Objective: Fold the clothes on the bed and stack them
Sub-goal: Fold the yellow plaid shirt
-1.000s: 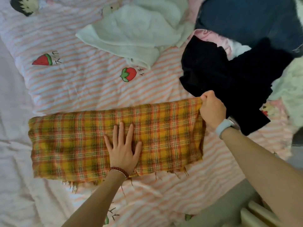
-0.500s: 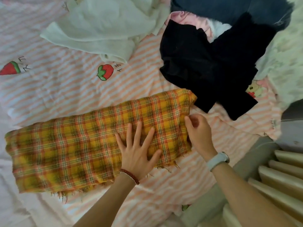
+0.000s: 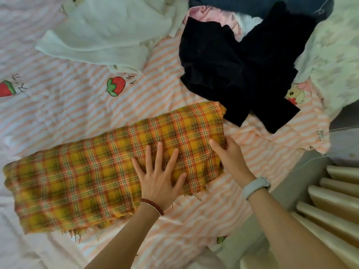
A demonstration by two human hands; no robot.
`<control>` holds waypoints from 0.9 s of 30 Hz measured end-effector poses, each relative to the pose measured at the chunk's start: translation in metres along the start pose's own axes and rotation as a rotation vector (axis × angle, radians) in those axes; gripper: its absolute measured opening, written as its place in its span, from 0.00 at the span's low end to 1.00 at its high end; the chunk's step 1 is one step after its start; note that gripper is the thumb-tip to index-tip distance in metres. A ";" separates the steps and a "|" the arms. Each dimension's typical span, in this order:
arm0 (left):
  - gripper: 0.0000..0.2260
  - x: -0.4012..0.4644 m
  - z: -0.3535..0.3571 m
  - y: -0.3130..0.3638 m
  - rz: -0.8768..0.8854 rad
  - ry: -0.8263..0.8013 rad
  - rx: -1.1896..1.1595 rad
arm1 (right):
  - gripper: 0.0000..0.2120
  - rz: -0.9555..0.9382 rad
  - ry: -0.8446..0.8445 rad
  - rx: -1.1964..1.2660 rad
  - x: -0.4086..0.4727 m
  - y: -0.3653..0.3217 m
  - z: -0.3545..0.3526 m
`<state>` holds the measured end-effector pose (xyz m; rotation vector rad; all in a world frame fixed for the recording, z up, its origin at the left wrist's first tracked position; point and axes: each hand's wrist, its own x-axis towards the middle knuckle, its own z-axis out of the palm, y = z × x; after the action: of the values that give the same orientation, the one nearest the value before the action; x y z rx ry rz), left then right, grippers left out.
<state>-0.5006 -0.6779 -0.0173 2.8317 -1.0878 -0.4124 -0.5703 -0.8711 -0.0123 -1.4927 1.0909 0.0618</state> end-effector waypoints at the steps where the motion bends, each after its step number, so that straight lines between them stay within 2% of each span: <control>1: 0.29 -0.002 0.001 -0.001 -0.016 -0.018 0.004 | 0.14 0.017 -0.006 0.016 0.000 -0.003 0.003; 5: 0.30 -0.003 0.008 -0.003 -0.075 -0.145 0.030 | 0.08 0.028 -0.065 0.082 -0.006 -0.012 0.009; 8: 0.31 0.004 0.013 -0.009 -0.083 -0.229 0.017 | 0.10 -0.110 -0.127 0.096 -0.024 -0.027 0.012; 11: 0.29 0.001 0.002 -0.020 -0.028 -0.219 -0.139 | 0.14 -0.258 -0.183 0.071 -0.045 -0.053 0.018; 13: 0.25 -0.006 -0.019 -0.034 -0.062 -0.124 -0.411 | 0.15 -0.368 -0.232 0.000 -0.059 -0.077 0.028; 14: 0.20 -0.011 -0.031 -0.043 -0.125 -0.050 -0.604 | 0.15 -0.409 -0.269 -0.029 -0.066 -0.089 0.035; 17: 0.10 -0.032 -0.059 -0.088 -0.412 0.084 -1.026 | 0.11 -0.505 -0.371 -0.124 -0.086 -0.119 0.074; 20: 0.11 -0.057 -0.081 -0.142 -0.731 0.057 -1.550 | 0.13 -0.572 -0.430 -0.261 -0.107 -0.133 0.138; 22: 0.14 -0.077 -0.090 -0.175 -0.848 0.039 -1.834 | 0.17 -0.587 -0.473 -0.341 -0.122 -0.136 0.188; 24: 0.16 -0.097 -0.093 -0.204 -0.911 0.088 -2.004 | 0.22 -0.537 -0.606 -0.353 -0.137 -0.135 0.236; 27: 0.16 -0.121 -0.088 -0.235 -1.021 0.255 -2.070 | 0.23 -0.509 -0.795 -0.377 -0.153 -0.131 0.287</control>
<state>-0.4103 -0.4240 0.0539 1.0741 0.7541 -0.5830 -0.4191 -0.5753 0.0995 -1.8031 0.0473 0.4805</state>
